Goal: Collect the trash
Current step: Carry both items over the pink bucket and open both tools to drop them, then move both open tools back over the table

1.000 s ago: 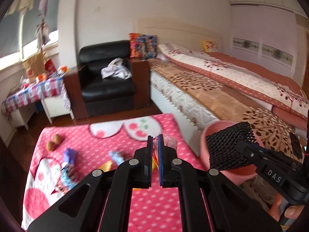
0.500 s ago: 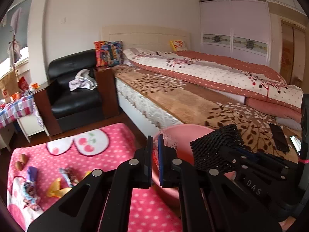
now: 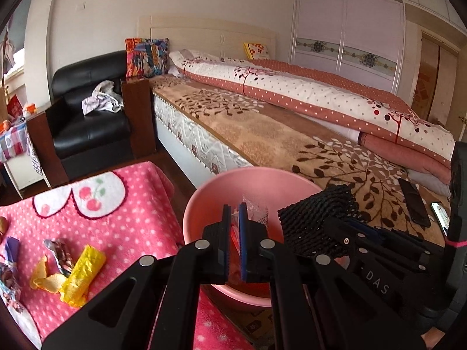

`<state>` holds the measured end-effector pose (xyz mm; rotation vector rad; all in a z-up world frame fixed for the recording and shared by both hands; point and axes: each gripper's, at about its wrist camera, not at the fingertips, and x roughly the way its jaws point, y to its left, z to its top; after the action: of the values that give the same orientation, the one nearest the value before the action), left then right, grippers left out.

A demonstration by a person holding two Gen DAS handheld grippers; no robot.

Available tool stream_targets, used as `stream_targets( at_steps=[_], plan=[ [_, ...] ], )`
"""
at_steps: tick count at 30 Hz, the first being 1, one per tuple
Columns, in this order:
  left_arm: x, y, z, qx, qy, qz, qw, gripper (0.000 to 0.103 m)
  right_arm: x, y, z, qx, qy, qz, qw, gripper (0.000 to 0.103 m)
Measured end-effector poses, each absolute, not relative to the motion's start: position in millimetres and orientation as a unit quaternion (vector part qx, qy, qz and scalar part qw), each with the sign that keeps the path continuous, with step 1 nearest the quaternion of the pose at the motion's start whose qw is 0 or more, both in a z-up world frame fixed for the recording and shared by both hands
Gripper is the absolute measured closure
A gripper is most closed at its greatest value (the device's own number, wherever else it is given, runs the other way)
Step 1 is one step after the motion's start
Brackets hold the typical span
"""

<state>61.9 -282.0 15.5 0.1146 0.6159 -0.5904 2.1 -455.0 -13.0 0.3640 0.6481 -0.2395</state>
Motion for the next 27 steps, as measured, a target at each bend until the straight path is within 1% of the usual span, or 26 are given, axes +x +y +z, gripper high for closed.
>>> stream_targets(
  at_steps=[2, 6, 7, 8, 9, 10, 11, 12, 27],
  plan=[
    [64, -282, 13, 0.053, 0.305, -0.290, 0.906, 0.099, 5, -454, -15, 0.175, 0.318, -0.119, 0.924, 0.085],
    [66, -281, 11, 0.049, 0.310, -0.299, 0.901, 0.098, 9, -454, -18, 0.172, 0.321, -0.126, 0.923, 0.083],
    [66, -281, 11, 0.048, 0.312, -0.300, 0.900, 0.098, 9, -453, -19, 0.172, 0.322, -0.126, 0.923, 0.080],
    [67, -280, 11, 0.047, 0.313, -0.302, 0.899, 0.095, 10, -453, -19, 0.171, 0.322, -0.125, 0.923, 0.076],
    [67, -279, 10, 0.046, 0.316, -0.303, 0.898, 0.092, 10, -452, -19, 0.168, 0.322, -0.125, 0.923, 0.074],
    [68, -279, 11, 0.044, 0.317, -0.304, 0.897, 0.084, 10, -451, -19, 0.166, 0.322, -0.126, 0.924, 0.071],
    [68, -277, 11, 0.041, 0.318, -0.304, 0.897, 0.079, 10, -450, -19, 0.163, 0.322, -0.126, 0.924, 0.067],
    [69, -276, 11, 0.038, 0.319, -0.304, 0.897, 0.078, 11, -450, -19, 0.160, 0.322, -0.126, 0.924, 0.066],
    [61, -246, 17, 0.040, 0.316, -0.280, 0.906, 0.077, 4, -421, -14, 0.162, 0.319, -0.102, 0.928, 0.065]
  ],
)
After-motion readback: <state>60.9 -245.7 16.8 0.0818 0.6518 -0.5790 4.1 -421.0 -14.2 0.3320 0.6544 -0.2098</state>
